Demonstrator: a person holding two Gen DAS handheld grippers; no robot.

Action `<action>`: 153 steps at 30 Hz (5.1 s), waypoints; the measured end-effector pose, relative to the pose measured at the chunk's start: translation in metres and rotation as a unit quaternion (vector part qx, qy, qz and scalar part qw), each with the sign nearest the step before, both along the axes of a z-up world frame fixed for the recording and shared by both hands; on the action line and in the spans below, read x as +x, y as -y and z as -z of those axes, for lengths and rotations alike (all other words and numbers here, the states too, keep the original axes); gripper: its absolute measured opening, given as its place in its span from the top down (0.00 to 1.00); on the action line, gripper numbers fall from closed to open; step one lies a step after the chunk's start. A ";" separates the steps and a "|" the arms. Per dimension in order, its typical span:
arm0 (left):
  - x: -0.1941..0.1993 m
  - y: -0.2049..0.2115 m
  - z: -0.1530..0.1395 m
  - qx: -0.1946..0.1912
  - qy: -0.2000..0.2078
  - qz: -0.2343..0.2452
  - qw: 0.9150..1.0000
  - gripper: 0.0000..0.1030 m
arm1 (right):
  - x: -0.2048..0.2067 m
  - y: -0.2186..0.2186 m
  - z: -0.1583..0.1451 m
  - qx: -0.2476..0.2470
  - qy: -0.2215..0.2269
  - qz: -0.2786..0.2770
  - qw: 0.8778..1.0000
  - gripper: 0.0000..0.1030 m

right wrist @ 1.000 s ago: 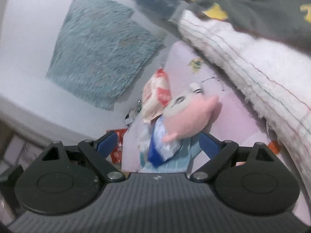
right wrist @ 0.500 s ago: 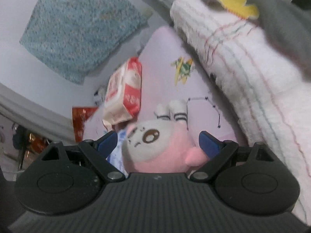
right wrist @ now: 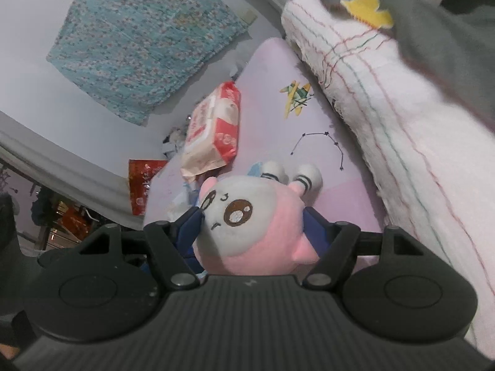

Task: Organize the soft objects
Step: 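Pass the pink plush doll from the right tool into the left tool, then carry the plush doll with the left tool into the box and release it, then move the left tool to the bed and grasp the blue-and-white wipes pack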

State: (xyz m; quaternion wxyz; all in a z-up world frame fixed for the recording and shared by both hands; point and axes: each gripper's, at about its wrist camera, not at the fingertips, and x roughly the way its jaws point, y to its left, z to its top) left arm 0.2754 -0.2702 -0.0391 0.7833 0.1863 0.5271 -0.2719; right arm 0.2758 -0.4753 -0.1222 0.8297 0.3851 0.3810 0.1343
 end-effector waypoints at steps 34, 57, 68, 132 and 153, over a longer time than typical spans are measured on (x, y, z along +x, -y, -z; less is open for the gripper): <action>-0.174 -0.382 -0.110 -0.128 0.106 -0.316 0.934 0.39 | -0.100 -0.380 -0.183 -0.071 0.102 -0.335 0.934 0.31; -0.172 -0.454 0.000 -0.157 0.008 -0.357 0.921 0.30 | -0.093 -0.463 -0.123 -0.229 0.038 -0.381 0.895 0.45; -0.153 -0.435 0.029 -0.126 -0.045 -0.359 0.924 0.27 | -0.124 -0.362 -0.154 -0.143 0.089 -0.350 0.922 0.40; 0.054 -0.098 0.004 -0.017 -0.008 -0.136 0.991 0.06 | -0.009 -0.071 0.014 -0.034 0.047 -0.084 0.995 0.26; 0.113 -0.068 0.074 0.048 -0.037 -0.176 0.983 0.28 | -0.024 -0.059 0.028 -0.043 0.075 -0.098 0.991 0.25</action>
